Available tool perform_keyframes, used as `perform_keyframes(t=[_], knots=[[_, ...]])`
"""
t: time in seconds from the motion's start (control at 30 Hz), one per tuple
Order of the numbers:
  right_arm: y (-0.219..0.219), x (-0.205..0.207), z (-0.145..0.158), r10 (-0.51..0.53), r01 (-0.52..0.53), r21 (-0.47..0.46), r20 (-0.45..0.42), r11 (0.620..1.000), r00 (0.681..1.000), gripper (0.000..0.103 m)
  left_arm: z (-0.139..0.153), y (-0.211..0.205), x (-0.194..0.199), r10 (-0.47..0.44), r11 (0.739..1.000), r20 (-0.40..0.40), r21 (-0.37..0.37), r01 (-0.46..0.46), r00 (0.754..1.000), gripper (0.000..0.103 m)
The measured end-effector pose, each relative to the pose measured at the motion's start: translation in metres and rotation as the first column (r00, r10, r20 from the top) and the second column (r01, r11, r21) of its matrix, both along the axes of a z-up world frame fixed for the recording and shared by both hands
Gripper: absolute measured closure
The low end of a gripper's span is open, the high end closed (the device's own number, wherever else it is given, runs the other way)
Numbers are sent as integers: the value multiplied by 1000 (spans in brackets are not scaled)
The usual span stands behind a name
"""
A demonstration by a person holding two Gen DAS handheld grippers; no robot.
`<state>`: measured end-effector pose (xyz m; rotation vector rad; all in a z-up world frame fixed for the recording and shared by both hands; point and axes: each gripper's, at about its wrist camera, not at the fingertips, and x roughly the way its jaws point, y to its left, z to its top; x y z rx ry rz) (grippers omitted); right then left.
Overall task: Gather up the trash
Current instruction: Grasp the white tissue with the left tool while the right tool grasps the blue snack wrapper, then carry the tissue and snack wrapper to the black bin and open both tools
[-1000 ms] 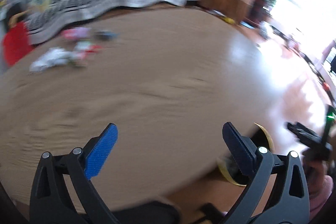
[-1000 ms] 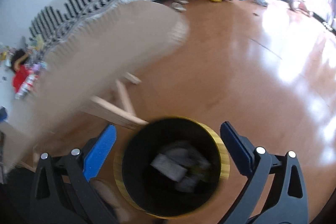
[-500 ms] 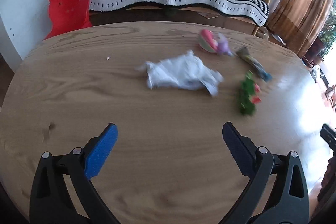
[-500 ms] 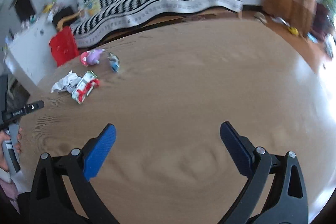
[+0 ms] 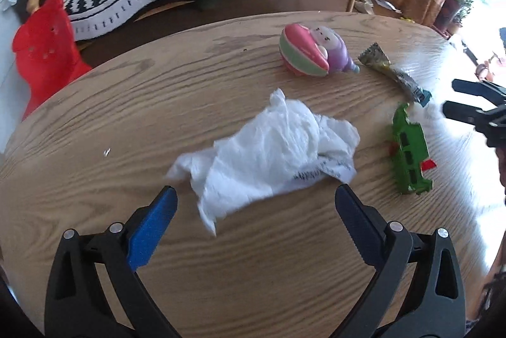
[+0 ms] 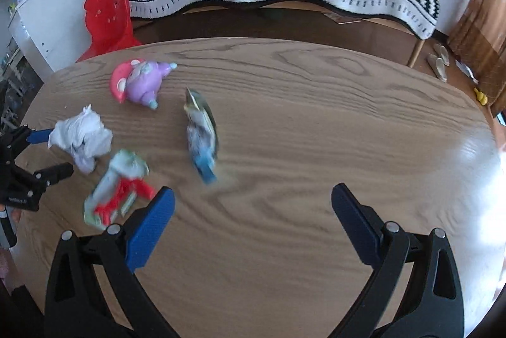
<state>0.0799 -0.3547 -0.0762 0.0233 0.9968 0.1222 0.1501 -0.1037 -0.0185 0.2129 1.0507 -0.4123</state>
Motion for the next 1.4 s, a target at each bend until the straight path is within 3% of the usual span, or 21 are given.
perform_keyframes(t=[0.13,0.3,0.47,0.53,0.67,0.77,0.83,0.9,1.0,1.03,1.13,1.4], knots=[[11,22,-2,24,-24,5,1,1000,1000,7,6,-2,11,-50,999,1,0,50,999,6],[15,36,-3,34,-35,15,6,999,999,7,24,4,23,-38,996,-4,-79,37,999,6],[16,46,-11,34,-34,8,8,999,999,7,9,-7,39,-1,1000,-27,-9,1,1000,7],[15,47,-13,39,-39,18,6,999,999,8,3,-9,46,9,1000,-50,-23,-11,999,21],[17,50,-13,65,-65,-9,14,998,998,11,-1,-19,49,-28,1000,-42,1,28,999,26],[23,53,-15,88,-87,-44,33,995,996,18,1,-22,54,-32,999,-28,-13,31,999,43],[27,57,-18,99,-98,-48,30,994,995,29,4,-19,61,-11,998,-40,-59,8,999,65],[29,57,-18,102,-99,-67,53,993,993,43,5,-19,65,-7,997,-46,-81,3,999,81],[31,57,-16,123,-119,-57,76,991,990,76,4,-21,63,-5,997,-21,-74,3,1000,84],[30,56,-17,126,-121,-56,80,991,989,81,4,-21,62,1,997,-16,-76,-2,1000,85],[27,53,-18,128,-124,-48,85,991,988,87,3,-19,62,23,996,-8,-85,-23,1000,86],[9,39,-16,81,-80,-10,65,997,995,89,11,-25,51,9,998,-2,-68,-9,1000,86]])
